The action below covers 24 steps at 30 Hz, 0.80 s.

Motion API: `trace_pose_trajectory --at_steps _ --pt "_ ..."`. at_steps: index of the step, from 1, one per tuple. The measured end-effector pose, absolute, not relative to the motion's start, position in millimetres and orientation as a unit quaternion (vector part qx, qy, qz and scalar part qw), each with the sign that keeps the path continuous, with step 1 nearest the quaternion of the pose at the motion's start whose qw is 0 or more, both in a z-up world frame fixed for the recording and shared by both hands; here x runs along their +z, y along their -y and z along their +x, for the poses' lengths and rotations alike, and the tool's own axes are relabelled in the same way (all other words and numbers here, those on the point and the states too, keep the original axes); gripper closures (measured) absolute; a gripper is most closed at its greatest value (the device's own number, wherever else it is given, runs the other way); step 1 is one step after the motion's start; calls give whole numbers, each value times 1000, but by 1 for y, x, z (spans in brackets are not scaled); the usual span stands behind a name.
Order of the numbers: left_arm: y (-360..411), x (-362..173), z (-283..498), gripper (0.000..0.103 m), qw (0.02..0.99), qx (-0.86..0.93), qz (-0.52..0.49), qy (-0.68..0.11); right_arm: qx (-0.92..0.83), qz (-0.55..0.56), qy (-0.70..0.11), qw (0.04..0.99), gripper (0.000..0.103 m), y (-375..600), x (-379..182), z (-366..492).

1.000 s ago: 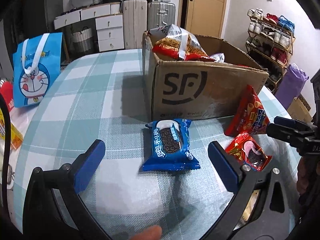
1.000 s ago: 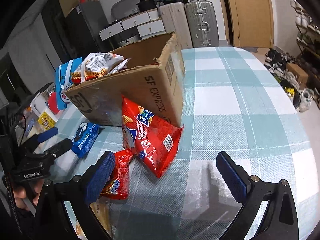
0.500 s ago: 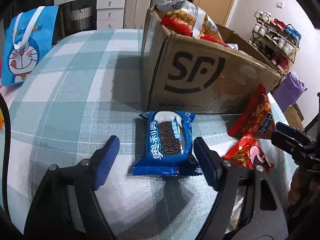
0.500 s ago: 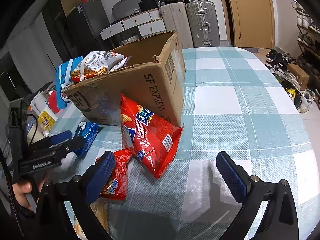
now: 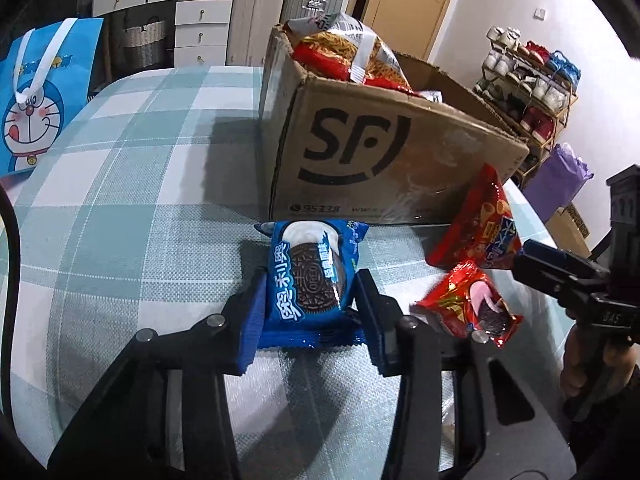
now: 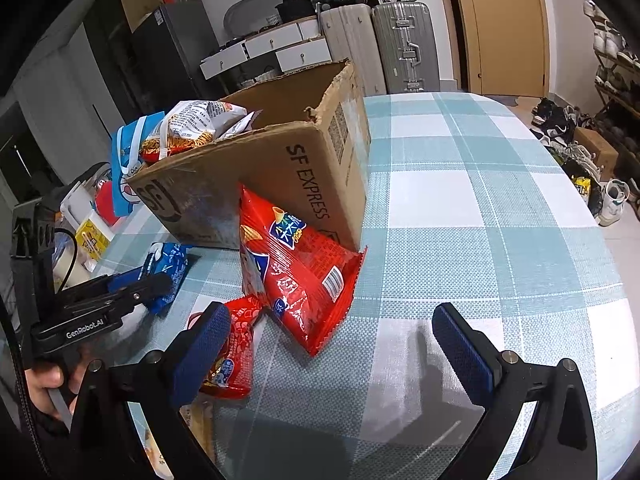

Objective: Organize snacks
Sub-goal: 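Grasp the red wafer bag with the right gripper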

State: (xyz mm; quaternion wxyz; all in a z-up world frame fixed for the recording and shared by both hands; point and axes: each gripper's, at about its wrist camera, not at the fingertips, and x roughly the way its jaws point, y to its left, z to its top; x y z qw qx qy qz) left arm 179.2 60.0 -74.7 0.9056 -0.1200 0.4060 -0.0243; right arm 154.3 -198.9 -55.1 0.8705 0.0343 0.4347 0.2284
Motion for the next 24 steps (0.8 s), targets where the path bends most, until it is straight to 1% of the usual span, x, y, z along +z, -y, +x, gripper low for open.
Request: trace_pose_trajectory --at_steps 11,14,17,19,20,22,23,24 --pt "-64 -73 173 63 907 -18 -130 -399 248 88 -457 850 1 197 -66 170" --pt "-65 -73 173 63 907 -16 -133 -400 248 110 -456 847 3 196 -67 180" --pt "-65 -73 172 63 907 -16 -131 -399 248 114 -458 846 13 192 -69 188" --pt "-65 -74 172 63 907 -17 -131 -400 249 112 -456 847 22 191 -68 190" --pt "-65 -74 173 63 907 -16 -131 -400 254 112 -456 845 25 190 -69 191" --pt "-65 -73 172 63 907 -16 -132 -400 265 112 -457 842 42 189 -69 191" --pt "-65 -73 172 63 907 -15 -132 -400 269 117 -454 841 44 190 -69 189" --pt "-65 -73 172 63 907 -15 -132 -399 274 122 -447 843 51 192 -67 187"
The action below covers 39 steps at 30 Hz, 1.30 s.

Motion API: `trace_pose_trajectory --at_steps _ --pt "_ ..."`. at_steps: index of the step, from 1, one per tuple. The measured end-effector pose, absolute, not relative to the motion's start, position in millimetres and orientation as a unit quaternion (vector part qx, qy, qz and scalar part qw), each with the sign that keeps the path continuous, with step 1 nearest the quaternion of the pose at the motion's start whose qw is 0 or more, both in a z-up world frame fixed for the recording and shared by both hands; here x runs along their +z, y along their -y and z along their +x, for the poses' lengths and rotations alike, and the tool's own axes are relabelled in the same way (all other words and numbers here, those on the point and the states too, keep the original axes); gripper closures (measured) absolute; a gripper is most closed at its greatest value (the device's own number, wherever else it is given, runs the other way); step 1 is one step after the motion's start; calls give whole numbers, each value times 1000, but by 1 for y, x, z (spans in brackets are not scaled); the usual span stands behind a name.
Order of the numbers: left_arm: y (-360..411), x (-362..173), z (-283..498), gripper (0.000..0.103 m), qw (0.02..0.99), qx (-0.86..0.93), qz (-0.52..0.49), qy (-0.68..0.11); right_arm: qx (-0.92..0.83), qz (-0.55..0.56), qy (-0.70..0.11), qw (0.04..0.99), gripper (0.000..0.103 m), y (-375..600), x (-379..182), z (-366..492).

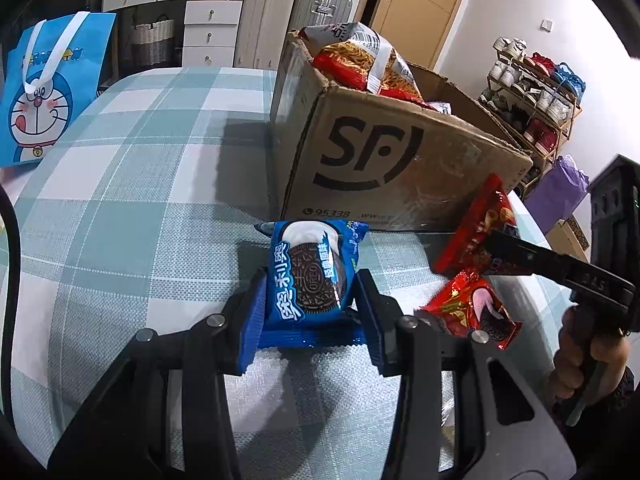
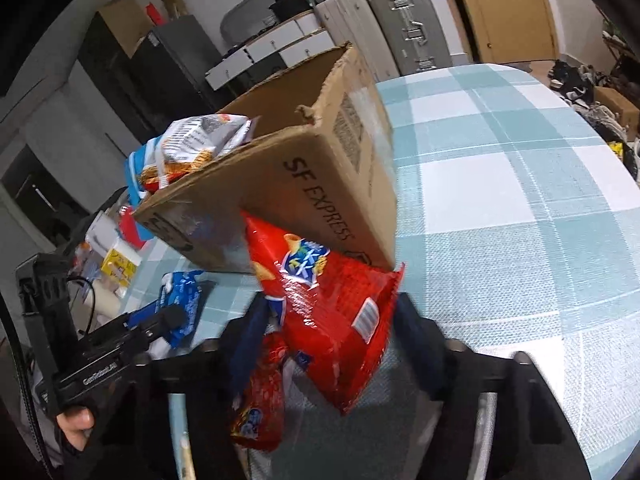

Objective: Organize snacks
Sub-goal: 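Grasp the red wafer bag with the right gripper, then carry the blue Oreo pack and red wafer bag over the box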

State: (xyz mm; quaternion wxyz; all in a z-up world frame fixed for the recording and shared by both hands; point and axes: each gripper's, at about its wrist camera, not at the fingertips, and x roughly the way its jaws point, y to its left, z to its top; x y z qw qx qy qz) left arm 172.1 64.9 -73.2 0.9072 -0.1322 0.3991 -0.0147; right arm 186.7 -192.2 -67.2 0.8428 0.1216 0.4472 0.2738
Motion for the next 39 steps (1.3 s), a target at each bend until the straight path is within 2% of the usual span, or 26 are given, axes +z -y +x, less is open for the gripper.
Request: trace_pose_trajectory --at_steps 1,6,25,39 --pt "-65 -73 172 63 908 -14 -132 -398 278 126 -441 844 56 195 -66 183" --pt "-64 -72 171 63 908 -14 -133 -398 280 142 -412 856 60 212 -51 166" --pt "-64 -69 168 63 911 -14 -135 -390 303 152 -367 867 60 226 -31 151" --pt "-72 -31 148 63 933 3 -130 -336 309 139 -327 883 60 227 -3 137"
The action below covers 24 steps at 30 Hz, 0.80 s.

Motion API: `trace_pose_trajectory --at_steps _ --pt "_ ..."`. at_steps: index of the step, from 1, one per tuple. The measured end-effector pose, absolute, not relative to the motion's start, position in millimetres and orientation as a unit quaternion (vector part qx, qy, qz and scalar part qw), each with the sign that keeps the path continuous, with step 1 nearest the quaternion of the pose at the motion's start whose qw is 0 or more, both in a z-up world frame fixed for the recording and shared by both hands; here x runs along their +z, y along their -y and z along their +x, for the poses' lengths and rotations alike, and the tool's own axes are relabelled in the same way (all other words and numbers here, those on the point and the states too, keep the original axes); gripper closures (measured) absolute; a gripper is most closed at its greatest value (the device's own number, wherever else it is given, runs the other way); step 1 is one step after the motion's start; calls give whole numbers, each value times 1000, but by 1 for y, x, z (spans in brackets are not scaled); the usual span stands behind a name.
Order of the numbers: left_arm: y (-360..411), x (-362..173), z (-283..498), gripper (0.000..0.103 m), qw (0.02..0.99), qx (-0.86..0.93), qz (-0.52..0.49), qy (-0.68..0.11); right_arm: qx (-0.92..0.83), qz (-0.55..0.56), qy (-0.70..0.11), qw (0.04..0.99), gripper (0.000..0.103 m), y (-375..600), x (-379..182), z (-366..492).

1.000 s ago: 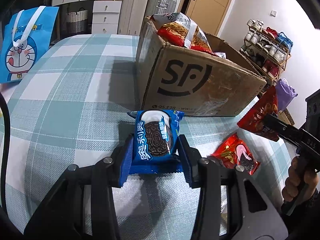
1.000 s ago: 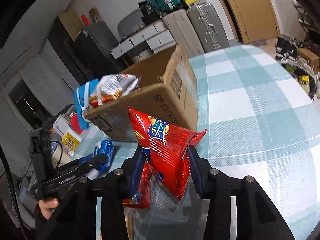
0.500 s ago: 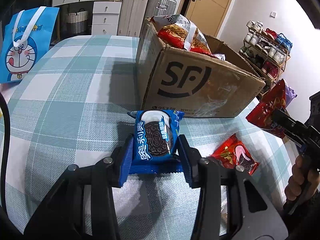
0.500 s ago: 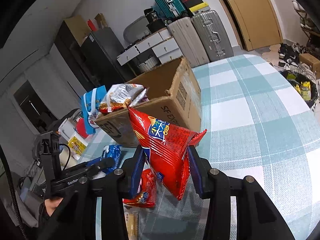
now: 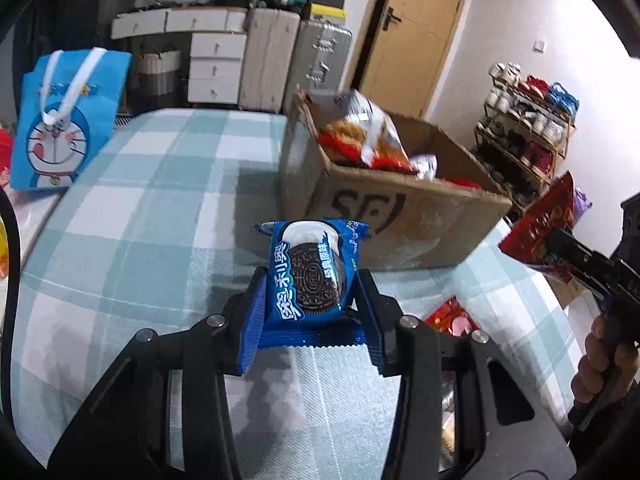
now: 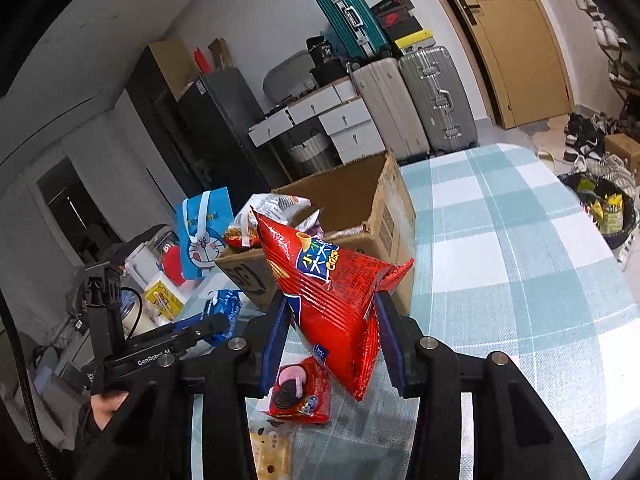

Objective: Organize snacks
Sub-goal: 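Carry the blue Oreo pack and red wafer bag over the box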

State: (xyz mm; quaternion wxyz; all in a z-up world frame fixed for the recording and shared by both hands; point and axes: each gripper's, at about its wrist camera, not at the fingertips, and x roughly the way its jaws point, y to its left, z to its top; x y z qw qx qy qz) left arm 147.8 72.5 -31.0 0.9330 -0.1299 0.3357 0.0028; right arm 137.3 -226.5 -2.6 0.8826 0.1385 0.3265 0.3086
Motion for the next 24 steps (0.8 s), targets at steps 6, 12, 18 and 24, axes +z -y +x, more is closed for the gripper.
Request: trace_pose_trajectory --at_steps 6,12,18,24 --pt "-88 -11 138 63 939 26 -138 -314 305 137 -316 888 60 227 6 135" --pt "-99 13 139 63 947 37 -138 -289 298 138 -304 894 60 225 17 139" --pt "-100 30 158 63 951 32 -130 -280 301 124 -296 898 60 211 32 150" --pt "-91 37 178 63 952 23 -118 -281 300 111 -280 905 60 199 48 164"
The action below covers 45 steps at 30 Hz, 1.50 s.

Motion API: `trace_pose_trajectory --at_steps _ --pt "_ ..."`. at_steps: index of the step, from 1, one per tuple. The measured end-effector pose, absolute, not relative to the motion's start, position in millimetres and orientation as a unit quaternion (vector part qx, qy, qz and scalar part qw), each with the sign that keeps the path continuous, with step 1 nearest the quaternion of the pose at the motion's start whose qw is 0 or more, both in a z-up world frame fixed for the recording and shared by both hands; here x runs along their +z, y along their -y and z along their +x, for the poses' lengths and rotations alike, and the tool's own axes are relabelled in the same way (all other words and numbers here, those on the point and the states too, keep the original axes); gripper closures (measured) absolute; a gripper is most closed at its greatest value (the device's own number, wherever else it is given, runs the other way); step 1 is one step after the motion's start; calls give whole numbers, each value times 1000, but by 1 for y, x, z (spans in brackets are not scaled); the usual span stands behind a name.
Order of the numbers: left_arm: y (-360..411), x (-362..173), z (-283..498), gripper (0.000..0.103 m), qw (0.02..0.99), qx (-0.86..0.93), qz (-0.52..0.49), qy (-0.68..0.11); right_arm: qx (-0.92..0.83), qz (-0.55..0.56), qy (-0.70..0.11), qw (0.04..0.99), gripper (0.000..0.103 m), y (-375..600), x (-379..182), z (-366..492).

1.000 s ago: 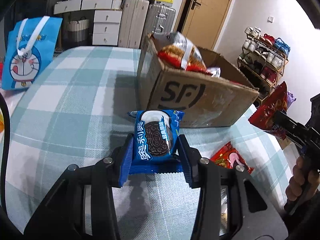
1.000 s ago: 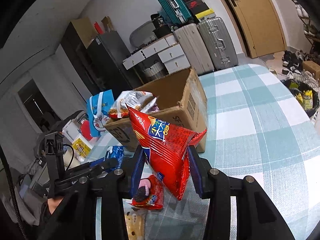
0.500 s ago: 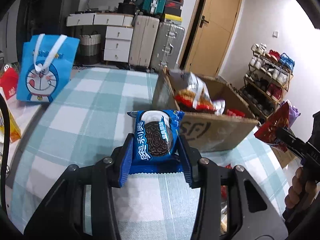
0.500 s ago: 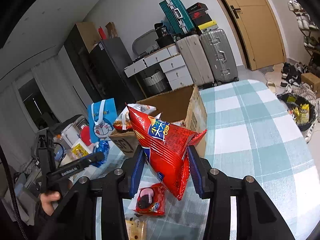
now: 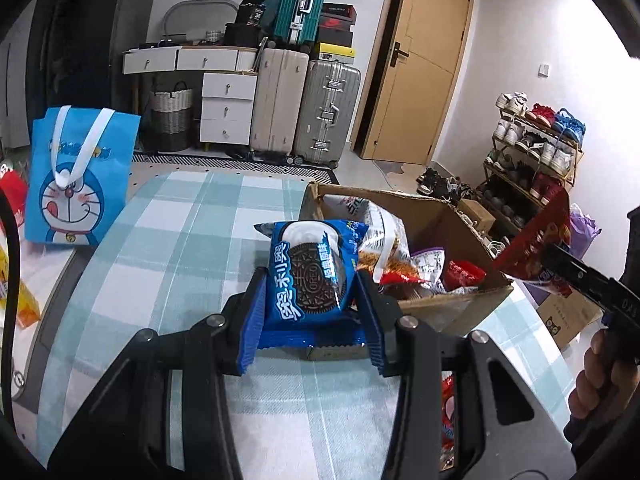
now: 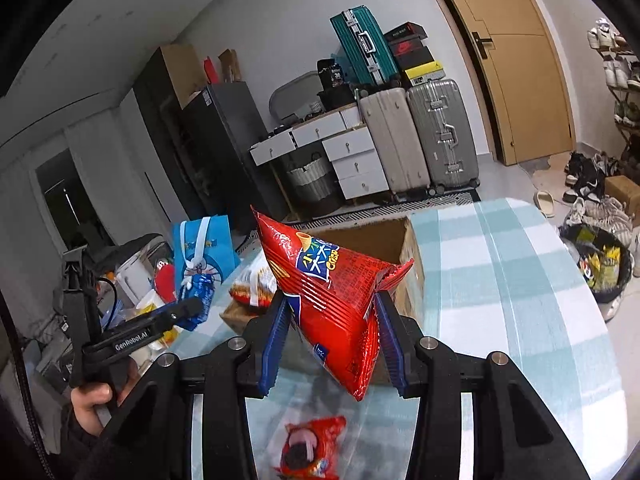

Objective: Organize snacks
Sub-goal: 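Carry the blue Oreo pack and red wafer bag over the box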

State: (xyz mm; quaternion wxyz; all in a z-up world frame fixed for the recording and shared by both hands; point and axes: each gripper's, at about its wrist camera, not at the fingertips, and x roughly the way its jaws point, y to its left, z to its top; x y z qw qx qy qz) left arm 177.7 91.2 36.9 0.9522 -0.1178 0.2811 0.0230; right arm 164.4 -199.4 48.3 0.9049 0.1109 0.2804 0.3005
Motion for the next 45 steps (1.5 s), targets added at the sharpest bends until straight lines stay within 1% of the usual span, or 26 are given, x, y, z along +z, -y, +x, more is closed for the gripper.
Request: trace_pose_trajectory --at_steps 10,15,23,39,40,42,45 --pt "-82 47 211 63 955 15 -97 -279 282 94 -276 914 60 183 55 193" --pt "-68 45 234 63 956 8 -69 -285 273 81 -283 916 60 172 53 209" --pt "-47 41 257 63 953 -22 -55 -296 264 54 -288 919 60 154 43 226" --pt "-30 18 291 63 942 -43 -53 -329 228 39 -290 929 60 139 26 252" --pt "-28 13 295 63 937 -47 -51 -342 229 37 -292 928 60 136 25 254" --pt "-19 10 297 63 942 -36 -28 -334 227 30 -295 928 60 132 23 256" --pt "-14 7 300 63 941 -35 -23 -336 223 12 -298 928 60 124 19 258"
